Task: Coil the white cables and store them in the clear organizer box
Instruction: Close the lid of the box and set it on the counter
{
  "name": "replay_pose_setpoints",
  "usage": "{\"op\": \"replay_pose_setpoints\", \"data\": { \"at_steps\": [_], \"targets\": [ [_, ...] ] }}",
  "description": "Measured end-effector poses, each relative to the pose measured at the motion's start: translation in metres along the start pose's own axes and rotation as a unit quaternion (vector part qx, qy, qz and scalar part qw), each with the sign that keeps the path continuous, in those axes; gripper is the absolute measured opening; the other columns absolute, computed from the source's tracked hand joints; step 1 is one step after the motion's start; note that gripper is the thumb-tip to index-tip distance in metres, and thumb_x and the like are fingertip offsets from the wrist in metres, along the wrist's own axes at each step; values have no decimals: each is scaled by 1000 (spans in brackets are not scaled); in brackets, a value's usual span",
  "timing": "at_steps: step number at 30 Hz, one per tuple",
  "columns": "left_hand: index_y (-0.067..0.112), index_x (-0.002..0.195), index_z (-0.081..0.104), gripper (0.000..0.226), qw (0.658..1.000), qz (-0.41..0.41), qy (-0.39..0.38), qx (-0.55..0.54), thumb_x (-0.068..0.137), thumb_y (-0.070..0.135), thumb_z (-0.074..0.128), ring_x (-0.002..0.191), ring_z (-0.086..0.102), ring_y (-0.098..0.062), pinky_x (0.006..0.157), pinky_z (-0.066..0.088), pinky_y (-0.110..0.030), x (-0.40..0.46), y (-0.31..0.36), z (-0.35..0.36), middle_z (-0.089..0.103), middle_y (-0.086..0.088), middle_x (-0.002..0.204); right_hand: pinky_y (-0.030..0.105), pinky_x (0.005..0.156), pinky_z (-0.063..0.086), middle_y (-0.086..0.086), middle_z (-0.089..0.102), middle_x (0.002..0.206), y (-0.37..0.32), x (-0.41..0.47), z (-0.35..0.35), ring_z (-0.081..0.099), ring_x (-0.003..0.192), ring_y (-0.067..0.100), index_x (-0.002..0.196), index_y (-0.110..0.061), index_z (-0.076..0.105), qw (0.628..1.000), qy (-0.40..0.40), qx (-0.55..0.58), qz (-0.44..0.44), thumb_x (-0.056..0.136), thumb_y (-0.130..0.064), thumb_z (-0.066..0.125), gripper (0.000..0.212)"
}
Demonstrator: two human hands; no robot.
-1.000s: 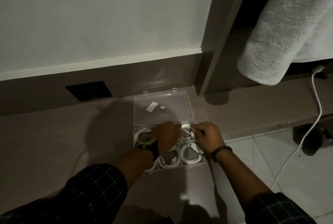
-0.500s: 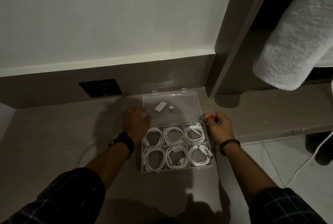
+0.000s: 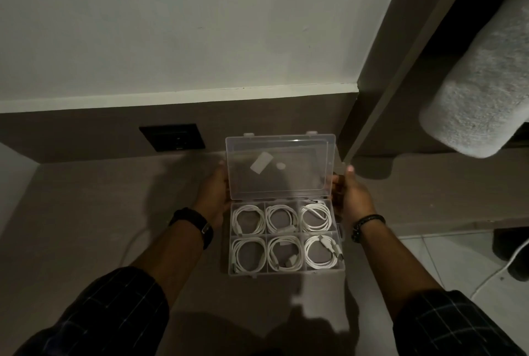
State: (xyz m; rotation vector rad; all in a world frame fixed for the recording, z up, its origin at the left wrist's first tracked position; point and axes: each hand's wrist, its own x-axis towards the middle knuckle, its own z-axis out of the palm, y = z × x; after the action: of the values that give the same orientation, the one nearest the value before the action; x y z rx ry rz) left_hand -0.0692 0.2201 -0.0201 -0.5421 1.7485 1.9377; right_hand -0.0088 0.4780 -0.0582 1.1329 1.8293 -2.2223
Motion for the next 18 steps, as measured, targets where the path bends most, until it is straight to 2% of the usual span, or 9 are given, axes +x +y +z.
{"op": "replay_pose_setpoints", "data": {
  "at_steps": [2,5,7,9,11,12,14,16,18],
  "targets": [
    [19,78,79,53,999,12,-14,-32,98,42,35,71,74,-16,54,56,-24,-9,2,-3,78,-4,81,27,55,42,6,61,70,-2,-9,0,52,57,19,81,-15,68,1000,-6,29,-3,91,-64,31,62],
    [17,105,70,42,998,41,-40,12,100,38,34,93,70,-17,73,54,-26,-26,0,-11,74,-2,101,33,65,46,4,60,73,-5,-28,-5,56,67,19,79,-18,66,999,-19,27,-20,92,-60,35,54],
    [12,113,66,36,994,67,-58,66,100,31,39,100,68,-14,81,52,-23,-38,-5,-21,72,-1,107,39,77,49,6,66,82,-5,-44,-13,61,80,23,84,-17,67,999,-29,13,-34,94,-53,39,47],
    [4,109,68,30,986,99,-39,131,99,21,45,101,65,-19,85,49,-29,-49,-11,-36,70,-5,107,41,83,51,5,73,93,-4,-62,-23,67,92,29,92,-18,70,997,-50,-31,-57,94,-47,43,40],
    [11,104,73,23,971,118,-67,195,97,17,52,102,63,-17,88,50,-30,-60,-20,-50,70,-6,111,40,77,57,6,75,94,1,-79,-30,68,89,33,93,-26,73,988,-63,-109,-94,93,-40,51,26],
    [15,104,73,20,958,128,-95,238,95,15,55,102,63,-13,88,50,-26,-68,-26,-55,68,-5,116,35,77,58,8,75,97,6,-85,-34,68,86,31,90,-30,74,979,-65,-151,-121,91,-33,56,18],
    [13,115,68,25,902,177,-131,371,90,12,62,115,58,-13,98,46,-24,-78,-41,-63,61,-6,130,16,87,50,8,71,107,21,-94,-40,67,97,24,93,-27,74,950,-66,-250,-178,88,-17,64,15],
    [14,129,57,41,799,237,-162,528,89,20,65,136,41,-21,114,32,-34,-84,-59,-67,44,-8,147,23,96,41,12,66,116,38,-100,-42,60,111,27,107,-10,71,909,-60,-361,-201,85,-10,67,22],
    [16,138,48,51,708,263,-160,635,91,30,61,145,25,-24,120,20,-36,-91,-66,-66,27,-7,156,25,102,36,16,59,128,51,-107,-42,55,119,30,119,-7,64,876,-51,-432,-209,86,-10,66,33]
  ]
}}
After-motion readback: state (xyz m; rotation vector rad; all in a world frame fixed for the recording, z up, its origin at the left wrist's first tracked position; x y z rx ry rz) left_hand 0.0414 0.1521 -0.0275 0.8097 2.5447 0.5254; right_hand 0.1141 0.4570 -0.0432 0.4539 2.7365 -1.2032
